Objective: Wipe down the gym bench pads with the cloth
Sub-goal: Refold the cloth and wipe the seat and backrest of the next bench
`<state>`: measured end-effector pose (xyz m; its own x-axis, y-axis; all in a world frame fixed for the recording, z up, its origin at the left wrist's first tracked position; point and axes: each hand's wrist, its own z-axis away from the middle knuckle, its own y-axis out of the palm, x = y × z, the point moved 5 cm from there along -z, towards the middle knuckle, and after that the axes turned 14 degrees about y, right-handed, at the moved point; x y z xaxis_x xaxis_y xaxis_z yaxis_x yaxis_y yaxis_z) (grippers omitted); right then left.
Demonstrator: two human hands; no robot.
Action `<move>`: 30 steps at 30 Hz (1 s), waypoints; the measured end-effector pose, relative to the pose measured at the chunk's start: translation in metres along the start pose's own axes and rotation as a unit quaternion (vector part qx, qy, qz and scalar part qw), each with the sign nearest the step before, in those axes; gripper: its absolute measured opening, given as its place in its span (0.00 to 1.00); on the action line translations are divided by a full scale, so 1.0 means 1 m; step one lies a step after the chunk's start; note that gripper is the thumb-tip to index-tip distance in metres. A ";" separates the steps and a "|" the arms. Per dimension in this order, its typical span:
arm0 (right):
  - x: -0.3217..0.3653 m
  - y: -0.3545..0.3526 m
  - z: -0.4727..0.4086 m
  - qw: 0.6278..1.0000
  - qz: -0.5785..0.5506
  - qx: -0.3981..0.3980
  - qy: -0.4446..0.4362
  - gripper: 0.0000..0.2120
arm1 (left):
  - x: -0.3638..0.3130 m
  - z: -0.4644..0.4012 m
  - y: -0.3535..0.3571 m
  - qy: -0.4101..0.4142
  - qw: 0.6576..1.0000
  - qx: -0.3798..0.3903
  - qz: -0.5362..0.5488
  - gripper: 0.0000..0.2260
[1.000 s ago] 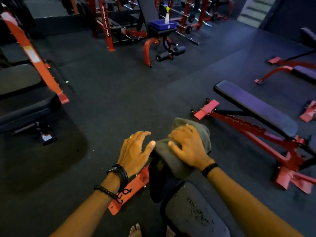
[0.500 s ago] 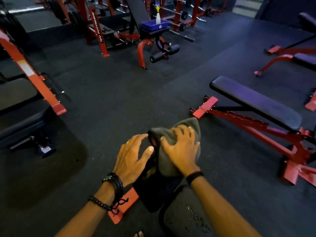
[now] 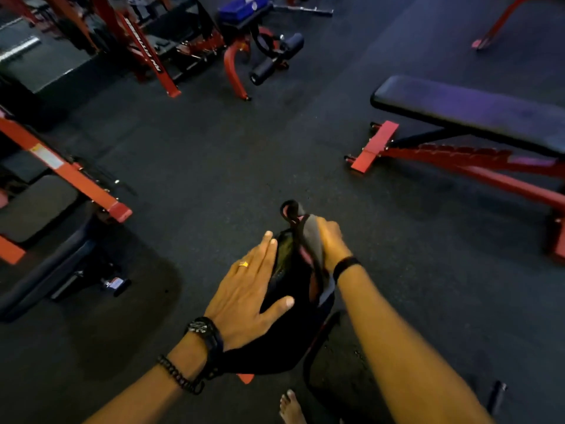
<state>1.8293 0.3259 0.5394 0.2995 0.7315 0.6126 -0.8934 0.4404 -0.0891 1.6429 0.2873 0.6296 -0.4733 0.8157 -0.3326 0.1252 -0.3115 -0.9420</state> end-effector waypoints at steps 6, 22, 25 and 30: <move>-0.006 0.008 -0.014 0.998 0.027 0.028 0.045 0.28 | -0.006 -0.008 -0.008 0.062 0.995 0.048 -0.055 0.39; -0.066 -0.014 -0.042 0.981 -0.162 -0.045 0.095 0.19 | -0.005 -0.069 -0.009 0.087 0.993 0.073 0.027 0.31; -0.082 -0.021 -0.061 0.969 -0.164 -0.031 0.183 0.17 | -0.006 -0.070 -0.010 0.086 0.993 0.070 0.031 0.31; -0.075 -0.002 -0.029 0.972 -0.218 -0.085 0.022 0.14 | -0.006 -0.075 -0.007 0.073 0.994 0.065 0.041 0.30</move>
<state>1.8178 0.2853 0.4707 0.6545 0.4761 0.5874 -0.6114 0.7902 0.0408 1.7097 0.3214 0.6347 -0.3342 0.8440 -0.4195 0.0394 -0.4322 -0.9009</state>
